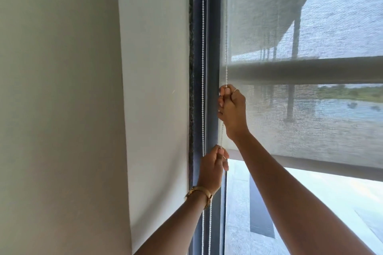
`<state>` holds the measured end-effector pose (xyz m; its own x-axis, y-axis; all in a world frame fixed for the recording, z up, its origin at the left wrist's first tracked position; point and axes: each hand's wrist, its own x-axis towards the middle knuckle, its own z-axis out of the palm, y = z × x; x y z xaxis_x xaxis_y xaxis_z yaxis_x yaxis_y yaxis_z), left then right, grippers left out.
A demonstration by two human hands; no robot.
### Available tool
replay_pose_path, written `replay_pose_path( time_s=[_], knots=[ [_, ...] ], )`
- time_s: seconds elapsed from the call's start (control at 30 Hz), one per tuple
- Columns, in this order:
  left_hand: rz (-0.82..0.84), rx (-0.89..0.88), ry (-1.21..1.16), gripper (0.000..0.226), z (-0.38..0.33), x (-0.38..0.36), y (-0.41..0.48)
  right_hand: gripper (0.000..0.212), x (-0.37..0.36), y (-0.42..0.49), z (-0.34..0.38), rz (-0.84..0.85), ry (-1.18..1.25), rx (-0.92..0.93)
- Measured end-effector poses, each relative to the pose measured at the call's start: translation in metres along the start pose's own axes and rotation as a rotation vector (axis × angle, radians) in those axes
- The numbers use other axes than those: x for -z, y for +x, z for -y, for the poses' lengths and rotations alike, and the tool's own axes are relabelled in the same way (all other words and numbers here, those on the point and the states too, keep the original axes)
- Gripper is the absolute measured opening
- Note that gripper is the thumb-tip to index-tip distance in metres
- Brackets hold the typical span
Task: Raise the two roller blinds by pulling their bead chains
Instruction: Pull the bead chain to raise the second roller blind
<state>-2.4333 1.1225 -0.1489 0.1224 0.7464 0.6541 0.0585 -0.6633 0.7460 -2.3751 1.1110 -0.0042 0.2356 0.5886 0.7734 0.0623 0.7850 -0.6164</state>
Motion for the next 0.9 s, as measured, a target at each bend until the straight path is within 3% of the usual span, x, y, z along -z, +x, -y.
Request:
replay_pose_path(
  time_s=[0.13,0.33,0.6,0.9],
  knots=[
    [-0.082,0.092,-0.134,0.04,-0.013,0.011,0.013,0.028,0.008,0.002,-0.001,-0.005,-0.036,-0.006],
    [-0.19,0.037,-0.339,0.053,-0.094,0.026,0.083,0.025,0.01,0.003,-0.006,-0.044,-0.135,0.039],
    [-0.023,-0.103,-0.412,0.05,-0.215,0.039,0.149,0.035,0.005,-0.03,-0.021,-0.017,-0.114,0.022],
    [0.073,0.007,-0.249,0.04,-0.248,0.044,0.165,0.025,0.011,-0.076,-0.047,0.007,-0.043,-0.098]
  ],
)
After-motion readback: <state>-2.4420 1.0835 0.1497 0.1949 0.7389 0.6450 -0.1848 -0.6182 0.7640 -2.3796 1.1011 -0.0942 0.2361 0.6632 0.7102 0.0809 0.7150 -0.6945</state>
